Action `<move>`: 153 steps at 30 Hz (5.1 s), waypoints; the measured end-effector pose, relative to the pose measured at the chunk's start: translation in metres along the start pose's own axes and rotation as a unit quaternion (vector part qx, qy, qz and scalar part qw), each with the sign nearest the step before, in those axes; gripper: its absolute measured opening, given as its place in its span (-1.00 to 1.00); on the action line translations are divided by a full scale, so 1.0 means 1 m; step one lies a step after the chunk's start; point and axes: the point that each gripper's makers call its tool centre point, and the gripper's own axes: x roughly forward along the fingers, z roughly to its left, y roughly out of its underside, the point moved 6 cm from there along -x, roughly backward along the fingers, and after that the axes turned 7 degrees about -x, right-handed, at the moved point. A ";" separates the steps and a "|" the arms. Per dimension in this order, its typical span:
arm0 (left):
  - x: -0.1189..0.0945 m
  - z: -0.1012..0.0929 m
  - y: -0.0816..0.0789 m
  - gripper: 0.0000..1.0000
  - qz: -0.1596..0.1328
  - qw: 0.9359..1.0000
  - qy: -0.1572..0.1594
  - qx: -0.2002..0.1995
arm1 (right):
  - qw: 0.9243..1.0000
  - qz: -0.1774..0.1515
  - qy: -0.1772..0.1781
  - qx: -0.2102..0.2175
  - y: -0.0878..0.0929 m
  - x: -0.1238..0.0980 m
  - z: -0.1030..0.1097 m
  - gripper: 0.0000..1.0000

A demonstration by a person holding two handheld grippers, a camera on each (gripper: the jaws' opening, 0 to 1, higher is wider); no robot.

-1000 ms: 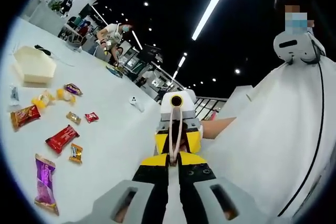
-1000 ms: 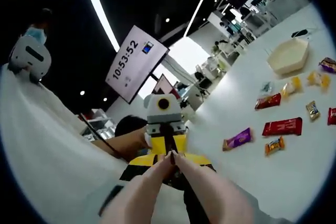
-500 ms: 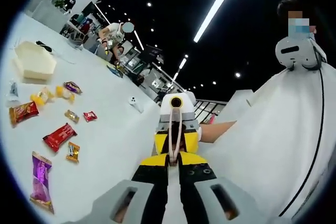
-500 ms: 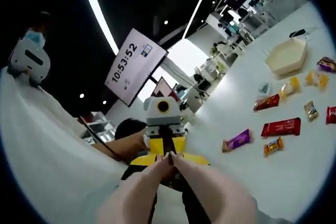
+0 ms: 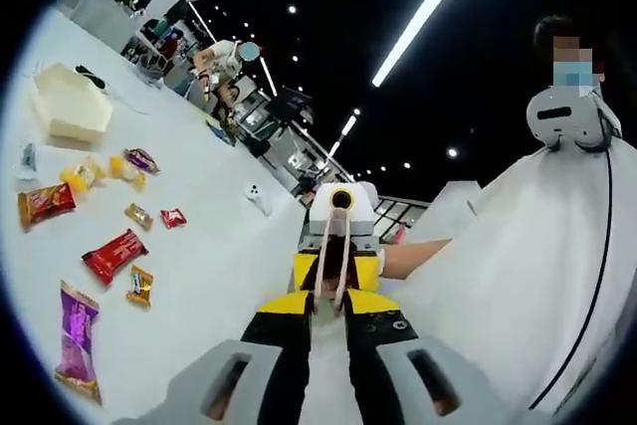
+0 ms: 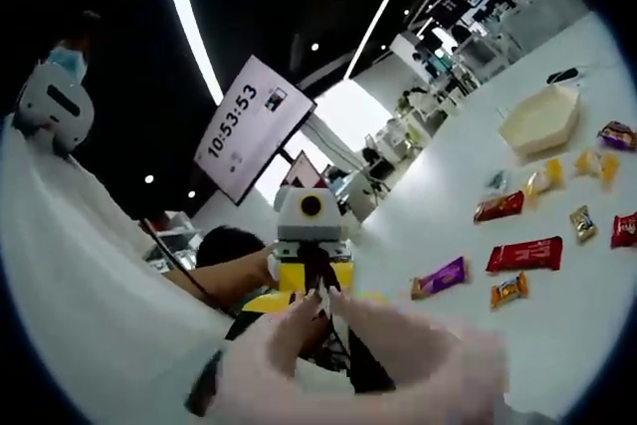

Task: Place the target food into the container with the food tongs after gripping and lifting it, then release it inside without dropping or visibly crushing the food.

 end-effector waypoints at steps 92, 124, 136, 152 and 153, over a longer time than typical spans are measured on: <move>0.002 -0.009 -0.021 -0.61 -0.016 0.999 -0.051 -0.003 | 0.999 -0.050 -0.004 0.005 -0.025 0.004 -0.010 -0.51; 0.005 -0.014 -0.025 -0.58 -0.041 0.998 -0.015 -0.035 | 0.997 -0.064 -0.046 0.024 -0.029 0.000 -0.002 -0.51; -0.006 -0.009 -0.016 -0.22 -0.094 0.994 -0.041 -0.023 | 0.997 -0.066 -0.020 0.029 -0.030 -0.012 -0.010 -0.46; -0.016 0.004 -0.015 0.05 -0.092 0.986 -0.132 0.033 | 0.993 -0.077 0.074 -0.058 -0.032 -0.019 -0.025 -0.48; -0.018 0.007 -0.017 0.07 -0.100 0.984 -0.145 0.035 | 0.992 -0.078 0.076 -0.059 -0.032 -0.019 -0.026 -0.48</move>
